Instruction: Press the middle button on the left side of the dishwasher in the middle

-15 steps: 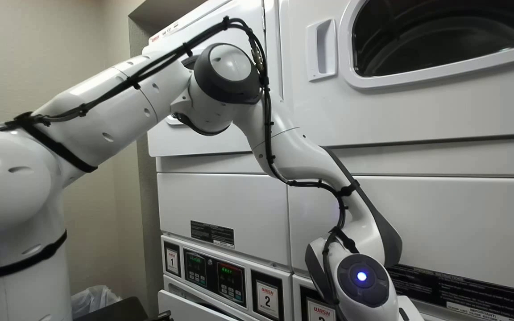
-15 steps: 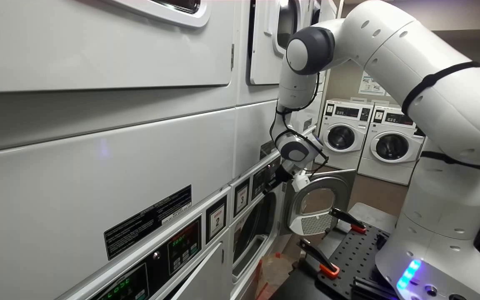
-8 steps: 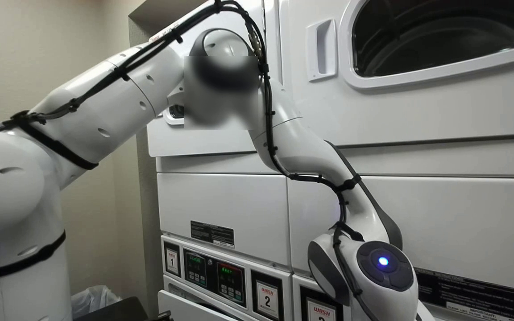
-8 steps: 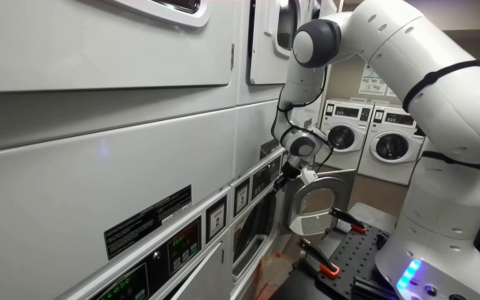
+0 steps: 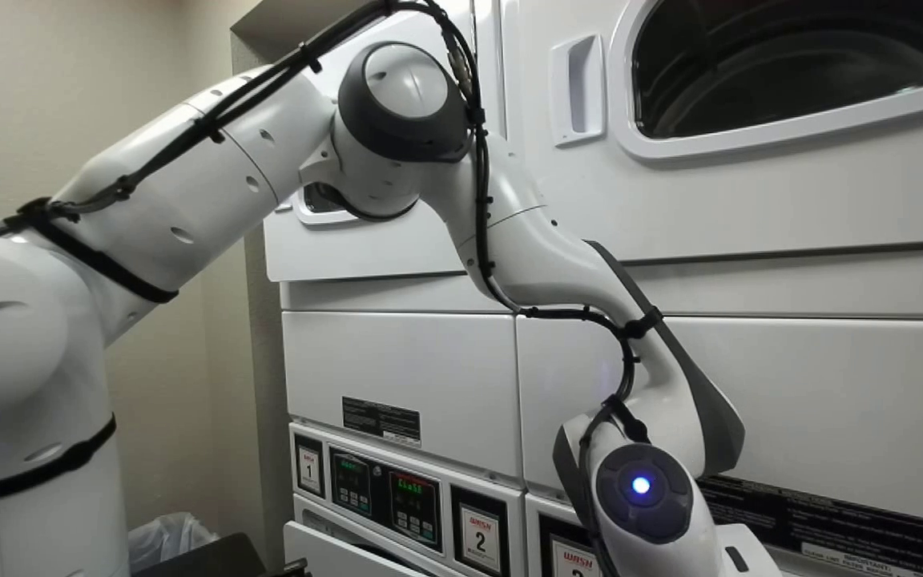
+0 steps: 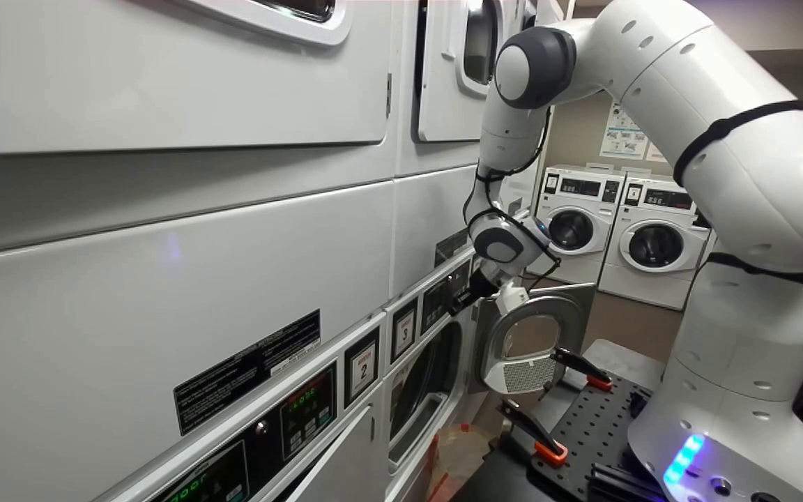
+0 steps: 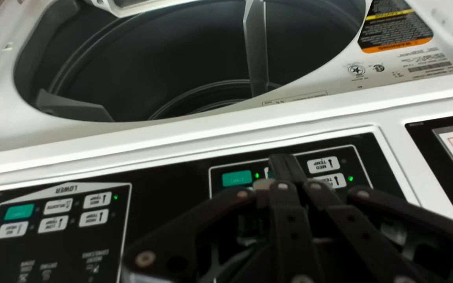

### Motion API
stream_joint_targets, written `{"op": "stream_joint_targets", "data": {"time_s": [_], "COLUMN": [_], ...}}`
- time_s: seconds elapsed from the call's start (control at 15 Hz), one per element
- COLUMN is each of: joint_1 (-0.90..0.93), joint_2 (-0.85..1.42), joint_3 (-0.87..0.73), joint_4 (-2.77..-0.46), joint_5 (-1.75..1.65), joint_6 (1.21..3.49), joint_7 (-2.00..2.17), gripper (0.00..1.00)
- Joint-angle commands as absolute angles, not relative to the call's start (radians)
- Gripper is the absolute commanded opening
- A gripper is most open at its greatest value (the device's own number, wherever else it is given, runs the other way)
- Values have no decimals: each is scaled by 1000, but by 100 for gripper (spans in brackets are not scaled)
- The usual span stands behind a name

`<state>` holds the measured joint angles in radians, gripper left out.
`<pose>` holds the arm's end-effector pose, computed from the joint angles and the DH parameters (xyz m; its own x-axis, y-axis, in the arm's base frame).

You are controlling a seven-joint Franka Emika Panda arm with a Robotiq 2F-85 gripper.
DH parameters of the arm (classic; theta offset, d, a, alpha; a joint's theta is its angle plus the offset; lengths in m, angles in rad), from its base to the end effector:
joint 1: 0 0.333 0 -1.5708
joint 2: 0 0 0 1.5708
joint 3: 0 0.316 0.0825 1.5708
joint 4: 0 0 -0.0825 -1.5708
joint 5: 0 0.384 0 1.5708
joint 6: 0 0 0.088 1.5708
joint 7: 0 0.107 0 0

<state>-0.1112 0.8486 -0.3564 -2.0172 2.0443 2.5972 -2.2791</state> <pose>0.4485 -0.2719 0.0307 0.8397 0.0125 0.5429 0.0471 -0.9976 -0.0500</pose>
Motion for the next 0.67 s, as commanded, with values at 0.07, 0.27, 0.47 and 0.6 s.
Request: {"op": "stream_joint_targets", "data": {"time_s": [0.07, 0.27, 0.47, 0.6], "joint_1": [-118, -118, -116, -218], "joint_2": [944, 978, 984, 957], "joint_3": [-351, -352, -353, -293], "joint_4": [-1957, -1956, -2000, -2003], "joint_5": [2366, 2573, 2668, 2614], "joint_6": [2455, 2300, 2202, 2202], "joint_7": [-2467, -2550, -2585, -2625], "gripper": [0, 0, 0, 0]}}
